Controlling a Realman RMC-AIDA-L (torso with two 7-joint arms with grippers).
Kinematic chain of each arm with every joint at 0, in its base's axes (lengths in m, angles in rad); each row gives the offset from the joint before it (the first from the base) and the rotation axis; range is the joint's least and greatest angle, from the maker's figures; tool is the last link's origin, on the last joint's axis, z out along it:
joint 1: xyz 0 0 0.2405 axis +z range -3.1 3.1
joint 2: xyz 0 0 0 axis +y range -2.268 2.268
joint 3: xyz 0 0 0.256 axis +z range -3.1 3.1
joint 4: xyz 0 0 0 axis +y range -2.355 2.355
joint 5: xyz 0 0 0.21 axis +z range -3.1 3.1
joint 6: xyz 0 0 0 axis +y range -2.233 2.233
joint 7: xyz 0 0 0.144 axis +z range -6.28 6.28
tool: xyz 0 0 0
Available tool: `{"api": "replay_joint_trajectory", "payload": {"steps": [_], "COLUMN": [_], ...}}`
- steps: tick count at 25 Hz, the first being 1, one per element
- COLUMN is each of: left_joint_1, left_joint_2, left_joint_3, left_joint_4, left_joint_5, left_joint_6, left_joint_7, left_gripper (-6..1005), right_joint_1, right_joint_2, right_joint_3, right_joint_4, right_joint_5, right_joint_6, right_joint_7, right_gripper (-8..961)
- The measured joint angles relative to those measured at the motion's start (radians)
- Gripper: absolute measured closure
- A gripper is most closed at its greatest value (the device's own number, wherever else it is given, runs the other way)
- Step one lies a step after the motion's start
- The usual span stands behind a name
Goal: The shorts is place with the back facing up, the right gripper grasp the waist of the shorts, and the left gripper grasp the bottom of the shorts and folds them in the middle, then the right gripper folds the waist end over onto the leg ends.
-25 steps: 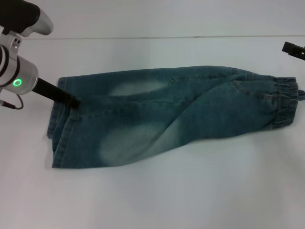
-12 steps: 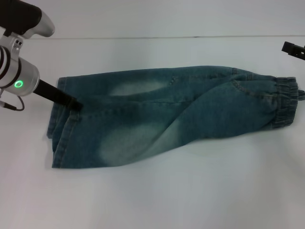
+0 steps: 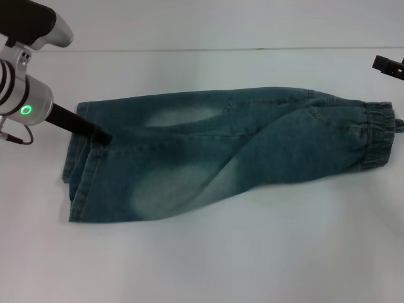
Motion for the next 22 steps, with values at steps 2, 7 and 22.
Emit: {"api": "replay_joint_trajectory", "payload": {"steps": [2,7,22], "left_joint_1": [0.000,-0.003,-0.011], "left_joint_2": [-0.001,-0.001,-0.007], "left_joint_3": [0.000,0.000,0.027], "left_joint_4": [-0.003,-0.012,-0.026], "left_joint_5": [0.001,0.015,0.037], "left_joint_6": [-0.007,-0.020,-0.004], "left_joint_7": [0.000,-0.008,-0.003], "left_gripper": [514,516,522], "right_joint_1": [0.000,0.000,0.002], "right_joint_2": [0.000,0.000,0.000], "right_joint_3": [0.000,0.000,0.000], "right_joint_4": [0.000,0.000,0.000], "right_joint_5": [0.000,0.000,0.000], "right_joint_6": [-0.001,-0.002,-0.005], "right_joint_7": [0.000,0.000,0.000], "right_gripper": [90,93,102]}}
